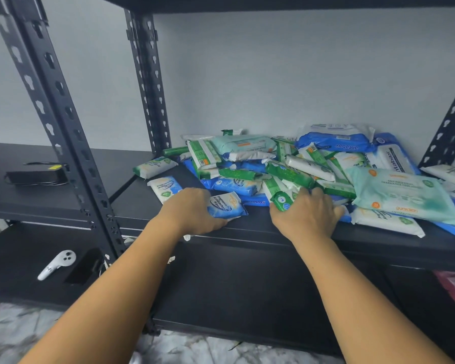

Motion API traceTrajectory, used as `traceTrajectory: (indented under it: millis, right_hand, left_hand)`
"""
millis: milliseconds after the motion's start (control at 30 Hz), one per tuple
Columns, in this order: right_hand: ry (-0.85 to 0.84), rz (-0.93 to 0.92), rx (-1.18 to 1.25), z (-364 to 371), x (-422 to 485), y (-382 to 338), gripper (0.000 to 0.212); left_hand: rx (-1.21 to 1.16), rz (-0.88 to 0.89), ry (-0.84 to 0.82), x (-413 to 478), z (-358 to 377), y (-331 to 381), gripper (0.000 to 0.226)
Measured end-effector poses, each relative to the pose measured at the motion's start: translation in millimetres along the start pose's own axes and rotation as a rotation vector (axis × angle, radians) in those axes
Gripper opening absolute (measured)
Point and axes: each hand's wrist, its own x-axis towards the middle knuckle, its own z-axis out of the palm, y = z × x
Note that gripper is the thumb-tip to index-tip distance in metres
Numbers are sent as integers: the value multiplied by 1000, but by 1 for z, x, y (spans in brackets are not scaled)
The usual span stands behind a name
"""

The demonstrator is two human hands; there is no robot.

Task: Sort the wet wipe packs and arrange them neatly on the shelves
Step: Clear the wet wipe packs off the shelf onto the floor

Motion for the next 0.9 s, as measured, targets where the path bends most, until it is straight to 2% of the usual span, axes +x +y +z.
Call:
traceTrajectory:
  millis: [200,367,500,633,733,900]
  right_hand:
    - [-126,-67,39,-32,7,4,60]
    - [-223,-118,114,-78,-19,30,61]
    - [-320,-126,290,-116,-73,67,42]
    - [-532,-37,499,-120,-138,111,44]
    - [-746,99,510,-73,-167,134,46]
    - [-977,231,249,69,-204,151,53]
  left_hand:
    - [2,-35,86,-19,-2,13,50]
    - [-198,-11,143,-53,-1,27,48]
    - [-309,71,-54,-93,6,32,54]
    - [-330,67,-347,-127,53,25,49]
    - [-339,-21,-479,-138,121,20,43]
    - [-210,-157,-611,-149,255,22,46]
